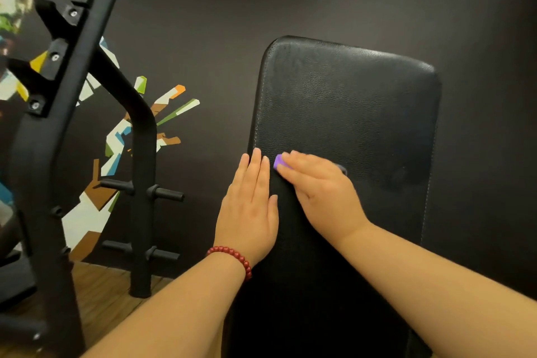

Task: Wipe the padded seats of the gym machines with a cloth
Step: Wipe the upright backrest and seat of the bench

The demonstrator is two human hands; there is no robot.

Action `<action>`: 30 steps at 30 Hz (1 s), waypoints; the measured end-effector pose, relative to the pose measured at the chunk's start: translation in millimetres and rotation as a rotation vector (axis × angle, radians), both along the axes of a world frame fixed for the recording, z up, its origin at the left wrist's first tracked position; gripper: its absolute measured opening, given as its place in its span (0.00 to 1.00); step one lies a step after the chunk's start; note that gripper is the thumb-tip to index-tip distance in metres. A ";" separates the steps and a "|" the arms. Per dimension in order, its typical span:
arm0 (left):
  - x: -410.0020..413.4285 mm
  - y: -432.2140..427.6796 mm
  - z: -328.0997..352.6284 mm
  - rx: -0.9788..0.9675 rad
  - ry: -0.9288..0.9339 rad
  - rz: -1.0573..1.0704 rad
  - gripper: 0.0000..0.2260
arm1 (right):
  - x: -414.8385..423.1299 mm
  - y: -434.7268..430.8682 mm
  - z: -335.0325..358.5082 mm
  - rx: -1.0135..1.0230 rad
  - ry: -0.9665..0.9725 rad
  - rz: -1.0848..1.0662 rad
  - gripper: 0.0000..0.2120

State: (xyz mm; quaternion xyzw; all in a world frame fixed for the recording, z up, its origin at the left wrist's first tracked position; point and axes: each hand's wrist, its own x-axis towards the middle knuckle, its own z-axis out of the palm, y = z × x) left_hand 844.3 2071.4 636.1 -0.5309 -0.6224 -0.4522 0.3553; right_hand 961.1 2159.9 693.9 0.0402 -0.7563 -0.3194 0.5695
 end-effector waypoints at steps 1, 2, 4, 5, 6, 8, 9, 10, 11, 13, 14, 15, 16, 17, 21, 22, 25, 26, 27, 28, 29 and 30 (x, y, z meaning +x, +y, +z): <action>-1.2 1.2 -1.8 -0.024 0.001 0.011 0.26 | 5.5 0.6 -2.0 0.028 -0.069 -0.001 0.14; -2.3 2.7 -3.7 -0.041 -0.001 0.024 0.26 | 11.4 2.0 1.1 0.060 -0.128 -0.009 0.15; -1.8 2.4 -4.0 -0.018 0.033 0.064 0.26 | 20.9 7.1 14.8 0.104 -0.157 -0.042 0.14; -1.6 3.0 -3.7 -0.015 0.045 0.077 0.26 | 23.5 9.9 22.7 0.094 -0.108 -0.045 0.14; -2.1 4.3 -3.9 -0.034 0.043 0.086 0.27 | 24.8 12.0 28.1 0.049 -0.033 -0.035 0.14; -3.0 5.9 -4.6 -0.039 0.065 0.140 0.27 | 23.4 11.2 26.3 -0.058 0.112 0.014 0.13; -2.8 5.6 -4.4 -0.018 0.085 0.173 0.28 | 21.4 10.4 19.5 -0.078 0.146 0.028 0.13; -3.3 6.9 -4.6 0.003 0.115 0.206 0.28 | 19.5 10.1 9.9 -0.077 0.143 0.028 0.13; -4.2 8.6 -4.6 0.019 0.149 0.239 0.28 | 18.8 10.6 -0.6 -0.055 0.108 0.024 0.13; -5.6 9.9 -4.5 0.020 0.216 0.287 0.28 | 23.6 11.0 -12.7 -0.008 -0.020 0.018 0.14; -6.2 10.1 -3.8 0.019 0.240 0.305 0.29 | 29.4 11.8 -10.1 0.016 -0.085 0.010 0.14; -6.6 9.3 -2.3 0.013 0.267 0.316 0.29 | 35.2 12.7 -3.6 0.038 -0.128 -0.007 0.14; -6.4 8.5 -1.1 0.006 0.293 0.312 0.29 | 40.3 13.9 4.3 0.052 -0.137 -0.029 0.14; -6.0 7.8 0.0 0.000 0.323 0.302 0.28 | 44.4 15.2 14.0 0.050 -0.107 -0.044 0.14; -2.7 8.9 0.5 -0.043 0.452 0.279 0.27 | 49.7 17.8 28.5 -0.082 0.102 -0.043 0.14; -2.2 8.5 1.2 -0.054 0.456 0.278 0.26 | 49.5 18.4 21.0 -0.085 0.101 -0.045 0.14; -1.7 5.6 5.4 -0.068 0.454 0.285 0.26 | 55.5 19.5 -9.1 -0.026 -0.023 -0.066 0.15; -0.3 4.9 7.0 -0.060 0.455 0.286 0.26 | 60.2 19.8 -14.7 -0.014 -0.079 -0.064 0.15; 2.0 4.1 8.3 -0.046 0.451 0.289 0.26 | 65.2 20.3 -14.8 -0.002 -0.135 -0.068 0.15; 5.4 3.7 9.5 -0.032 0.436 0.293 0.26 | 69.3 20.7 -10.7 0.012 -0.179 -0.081 0.15; 9.6 3.2 10.9 -0.021 0.416 0.301 0.26 | 71.9 21.4 -3.7 0.024 -0.202 -0.102 0.15; 14.0 3.3 12.2 -0.015 0.399 0.312 0.26 | 73.6 23.1 4.5 0.024 -0.185 -0.123 0.15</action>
